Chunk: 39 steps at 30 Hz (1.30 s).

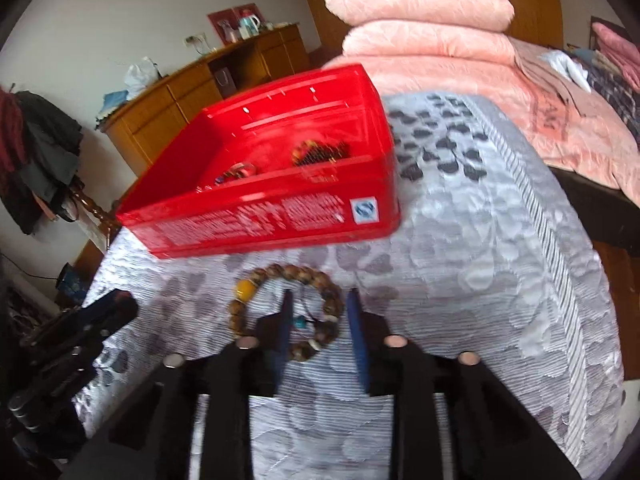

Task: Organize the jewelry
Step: 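Grasp the brown wooden ring with the left tool while the right grasps the wooden bead bracelet, then carry the ring and bracelet into the red tin and open both tools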

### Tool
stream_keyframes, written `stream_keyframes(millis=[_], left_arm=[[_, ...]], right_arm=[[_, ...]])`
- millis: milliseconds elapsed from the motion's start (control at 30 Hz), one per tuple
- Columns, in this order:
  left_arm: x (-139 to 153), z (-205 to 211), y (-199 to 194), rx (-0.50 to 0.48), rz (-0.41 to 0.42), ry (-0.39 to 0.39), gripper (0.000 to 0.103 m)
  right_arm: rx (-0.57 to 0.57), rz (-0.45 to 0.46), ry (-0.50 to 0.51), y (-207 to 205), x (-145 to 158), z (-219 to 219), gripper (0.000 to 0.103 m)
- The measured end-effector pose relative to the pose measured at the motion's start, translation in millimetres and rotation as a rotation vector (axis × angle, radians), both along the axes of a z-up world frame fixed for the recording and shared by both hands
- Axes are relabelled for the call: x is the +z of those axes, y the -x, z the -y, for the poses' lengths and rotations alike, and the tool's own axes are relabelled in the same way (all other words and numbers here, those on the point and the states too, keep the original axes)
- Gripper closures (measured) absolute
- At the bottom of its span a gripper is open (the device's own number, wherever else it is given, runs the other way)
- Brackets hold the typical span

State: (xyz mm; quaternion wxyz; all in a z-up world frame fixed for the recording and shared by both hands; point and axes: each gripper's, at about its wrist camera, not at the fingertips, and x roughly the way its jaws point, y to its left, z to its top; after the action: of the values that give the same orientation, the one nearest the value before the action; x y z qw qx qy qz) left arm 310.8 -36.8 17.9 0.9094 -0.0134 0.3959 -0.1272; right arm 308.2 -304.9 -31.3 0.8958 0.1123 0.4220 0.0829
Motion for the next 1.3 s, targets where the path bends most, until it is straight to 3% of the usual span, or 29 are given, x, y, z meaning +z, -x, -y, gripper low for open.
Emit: stream_keyframes(millis=[233,367,533,800,1300], left_arm=[[-6,-1,-3,0.005,-0.010,0.002,0.073],[-7,1,-5,0.007,-0.013,0.002,0.073],[-9,4,-6,0.003,-0.016,0.003,0.073],[-1,0,-2,0.007,0.004,0.018,0.073],[58,11,-14,-0.024,0.138,0.034,0.073]], right_arm=[[0.017,-0.011,0.061,-10,-12,-10,0.073],[0.002,0.002,0.130,-9,-12,-17,0.090],[-0.013,0.014,0.056,-4,-10,-4,0.092],[0.014,0.121,0.038,15,34,-6,0.092],[0.088,0.279,0.093,17,111,-16,0.092]])
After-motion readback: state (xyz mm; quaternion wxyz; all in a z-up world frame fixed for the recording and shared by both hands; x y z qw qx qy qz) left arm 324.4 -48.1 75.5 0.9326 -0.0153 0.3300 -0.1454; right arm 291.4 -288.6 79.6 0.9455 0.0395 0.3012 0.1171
